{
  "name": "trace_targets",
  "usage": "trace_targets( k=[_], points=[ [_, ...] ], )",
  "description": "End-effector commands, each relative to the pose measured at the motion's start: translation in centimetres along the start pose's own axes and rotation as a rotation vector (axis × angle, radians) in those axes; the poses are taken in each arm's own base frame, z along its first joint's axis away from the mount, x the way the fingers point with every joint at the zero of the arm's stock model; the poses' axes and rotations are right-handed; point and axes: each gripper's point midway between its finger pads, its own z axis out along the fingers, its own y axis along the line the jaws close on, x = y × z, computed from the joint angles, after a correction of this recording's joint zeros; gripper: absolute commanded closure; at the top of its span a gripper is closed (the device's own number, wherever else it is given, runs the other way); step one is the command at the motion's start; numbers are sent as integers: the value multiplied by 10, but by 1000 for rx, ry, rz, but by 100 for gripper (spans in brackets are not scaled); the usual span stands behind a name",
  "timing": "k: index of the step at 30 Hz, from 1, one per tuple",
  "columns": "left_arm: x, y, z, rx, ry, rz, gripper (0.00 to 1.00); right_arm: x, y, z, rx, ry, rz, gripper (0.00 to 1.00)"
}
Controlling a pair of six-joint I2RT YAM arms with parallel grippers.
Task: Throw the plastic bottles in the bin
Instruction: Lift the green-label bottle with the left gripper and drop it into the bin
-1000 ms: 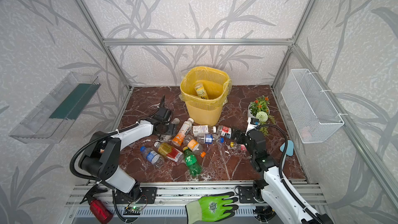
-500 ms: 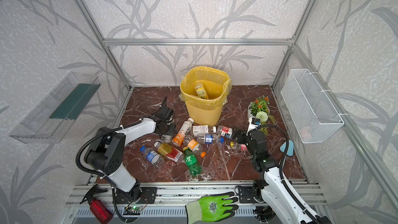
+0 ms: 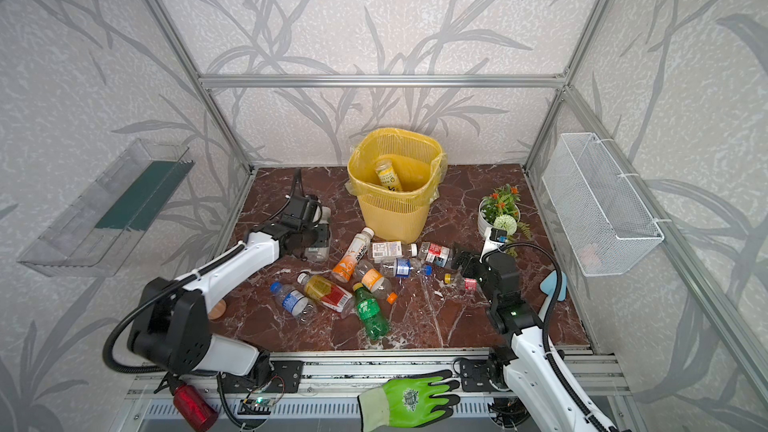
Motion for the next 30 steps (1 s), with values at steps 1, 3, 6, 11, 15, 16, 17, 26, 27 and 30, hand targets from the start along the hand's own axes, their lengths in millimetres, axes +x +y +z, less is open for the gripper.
trace_targets(
  k=[1,3,6,11,15,16,17,26,27,30],
  points=[
    [-69,1,-66,47,-343,-92,51,-11,0,-6,6,-36,6,3],
    [-103,-1,-113,101,-535,-131,52,-13,-1,-9,10,-54,7,3],
    [-145,-13,-183,229,-793,-139,52,-11,-6,-12,33,-61,1,3],
    [-194,-44,-264,431,-1054,-92,56,-4,-14,-20,65,-47,-11,3],
    [-215,-83,-276,512,-1114,-19,56,-7,-18,-29,78,-76,-9,3],
    [-219,-98,-269,523,-1086,8,56,-8,-18,-30,79,-81,-7,3],
    [-223,-111,-256,530,-1042,24,55,-9,-18,-32,79,-87,-6,3],
    [-226,-198,-152,573,-595,150,16,-17,-6,-36,37,-68,-19,3],
    [-231,-195,-166,581,-646,142,9,-19,-6,-37,39,-71,-22,3],
    [-237,-184,-200,578,-763,139,1,-19,-7,-37,48,-73,-21,3]
  ],
)
